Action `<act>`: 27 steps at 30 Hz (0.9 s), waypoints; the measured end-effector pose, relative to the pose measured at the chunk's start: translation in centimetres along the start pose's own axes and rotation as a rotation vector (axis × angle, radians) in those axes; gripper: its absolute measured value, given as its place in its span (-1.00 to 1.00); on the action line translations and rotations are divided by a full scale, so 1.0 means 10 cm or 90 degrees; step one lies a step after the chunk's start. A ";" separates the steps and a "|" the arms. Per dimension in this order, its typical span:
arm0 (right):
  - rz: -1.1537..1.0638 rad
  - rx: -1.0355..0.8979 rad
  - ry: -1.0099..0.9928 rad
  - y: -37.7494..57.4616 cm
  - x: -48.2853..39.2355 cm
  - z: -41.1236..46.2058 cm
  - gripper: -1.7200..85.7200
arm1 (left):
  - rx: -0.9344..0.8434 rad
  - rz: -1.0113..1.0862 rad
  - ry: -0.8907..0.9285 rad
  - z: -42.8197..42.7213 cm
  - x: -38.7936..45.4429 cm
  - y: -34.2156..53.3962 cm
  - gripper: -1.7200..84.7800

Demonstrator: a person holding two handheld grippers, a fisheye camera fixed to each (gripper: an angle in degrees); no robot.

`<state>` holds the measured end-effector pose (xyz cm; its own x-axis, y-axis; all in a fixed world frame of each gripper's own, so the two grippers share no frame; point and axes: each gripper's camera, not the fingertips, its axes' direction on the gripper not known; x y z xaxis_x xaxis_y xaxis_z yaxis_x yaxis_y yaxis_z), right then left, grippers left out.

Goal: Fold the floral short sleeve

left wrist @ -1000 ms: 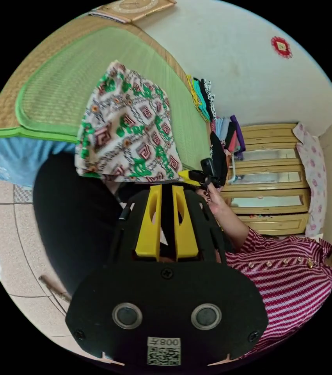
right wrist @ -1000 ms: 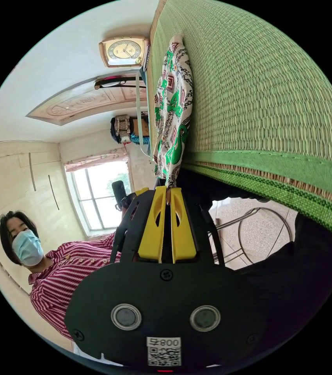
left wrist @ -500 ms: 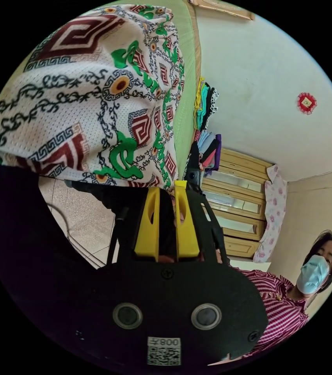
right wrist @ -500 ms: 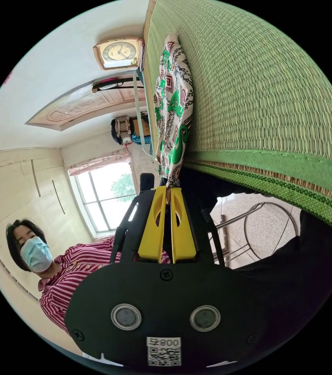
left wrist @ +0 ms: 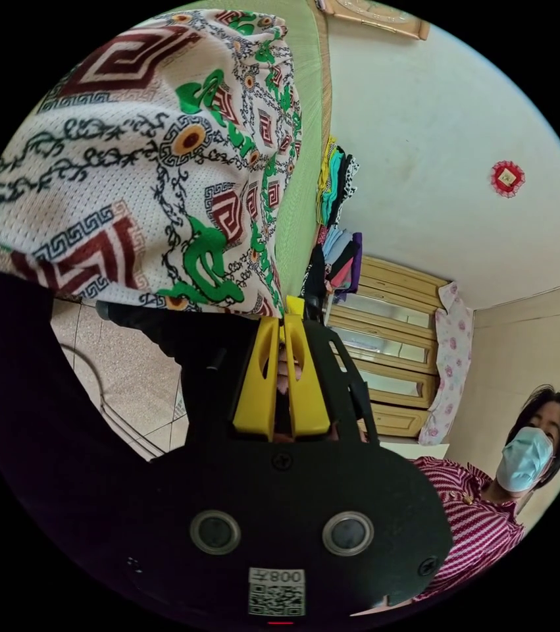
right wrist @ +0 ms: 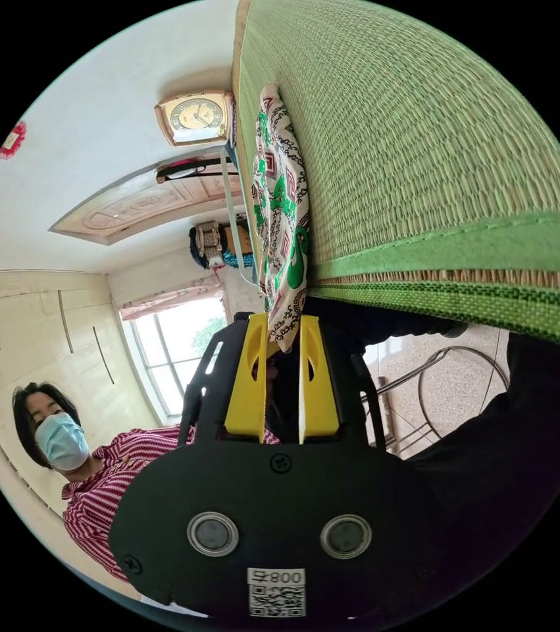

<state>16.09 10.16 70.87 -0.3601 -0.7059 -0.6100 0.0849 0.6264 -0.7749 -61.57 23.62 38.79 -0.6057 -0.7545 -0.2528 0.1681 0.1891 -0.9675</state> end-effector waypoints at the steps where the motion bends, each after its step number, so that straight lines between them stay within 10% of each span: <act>1: 0.003 0.003 -0.009 -0.02 0.02 0.02 -0.77 | 0.000 0.001 0.001 0.01 0.01 -0.01 -0.93; 27: 0.002 -0.003 -0.051 -0.46 0.22 0.34 -0.93 | 0.127 0.108 -0.255 -0.97 0.39 0.19 -0.81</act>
<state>18.04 4.62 72.52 -0.2841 -0.7279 -0.6240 0.0820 0.6300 -0.7723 -71.10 27.16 35.84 -0.2155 -0.9136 -0.3448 0.4084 0.2365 -0.8817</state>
